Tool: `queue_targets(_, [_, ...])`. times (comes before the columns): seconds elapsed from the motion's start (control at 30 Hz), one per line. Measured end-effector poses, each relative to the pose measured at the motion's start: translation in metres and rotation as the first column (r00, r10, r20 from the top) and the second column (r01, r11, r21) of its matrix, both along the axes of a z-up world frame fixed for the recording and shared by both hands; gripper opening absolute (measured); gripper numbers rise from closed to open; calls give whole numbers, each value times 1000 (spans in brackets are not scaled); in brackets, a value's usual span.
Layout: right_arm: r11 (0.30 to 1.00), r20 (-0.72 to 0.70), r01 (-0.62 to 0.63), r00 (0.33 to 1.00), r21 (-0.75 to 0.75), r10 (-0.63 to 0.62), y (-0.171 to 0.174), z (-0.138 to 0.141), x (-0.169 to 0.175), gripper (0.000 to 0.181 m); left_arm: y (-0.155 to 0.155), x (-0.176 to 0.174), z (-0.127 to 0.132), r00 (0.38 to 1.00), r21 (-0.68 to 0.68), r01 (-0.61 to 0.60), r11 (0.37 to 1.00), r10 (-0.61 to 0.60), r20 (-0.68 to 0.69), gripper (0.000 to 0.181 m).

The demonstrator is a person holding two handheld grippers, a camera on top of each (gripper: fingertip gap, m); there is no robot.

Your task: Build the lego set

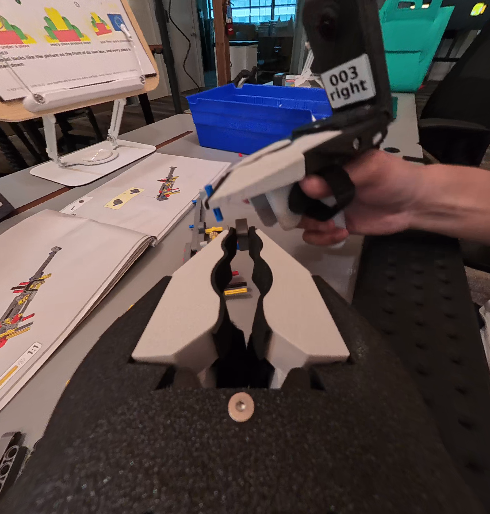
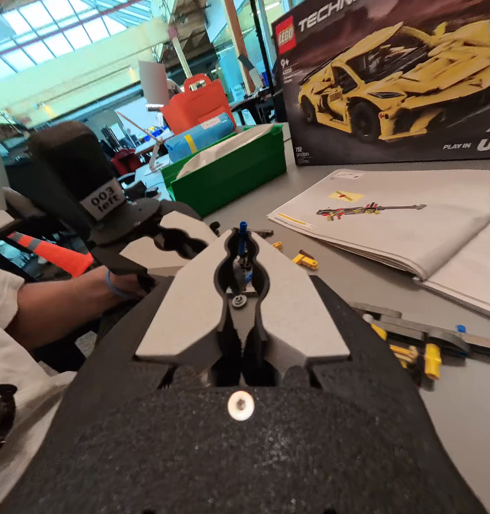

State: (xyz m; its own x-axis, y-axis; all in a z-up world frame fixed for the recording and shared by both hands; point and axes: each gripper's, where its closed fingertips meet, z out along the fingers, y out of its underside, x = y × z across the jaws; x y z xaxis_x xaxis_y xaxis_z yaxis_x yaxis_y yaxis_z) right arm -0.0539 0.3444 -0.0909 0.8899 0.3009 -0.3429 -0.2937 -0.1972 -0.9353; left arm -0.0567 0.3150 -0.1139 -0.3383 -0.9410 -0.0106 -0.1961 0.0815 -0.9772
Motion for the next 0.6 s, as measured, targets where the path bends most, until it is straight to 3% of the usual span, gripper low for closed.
queue_targets(0.17, [1000,-34,11,999,7,-11,2,-1,-9,4,12,0,1,999,-22,-50,998,50,-3,6])
queue_targets(0.43, [999,22,42,999,-8,-42,-9,-2,-4,4,17,0,3,997,-26,-71,997,71,3,7])
queue_targets(0.53, [982,192,178,968,-60,-164,-23,-7,46,4,17,0,0,997,-1,-80,997,80,-4,6])
queue_targets(0.6, [927,371,312,902,-207,-221,-38,-40,99,4,17,1,-1,997,0,-80,997,80,-5,7])
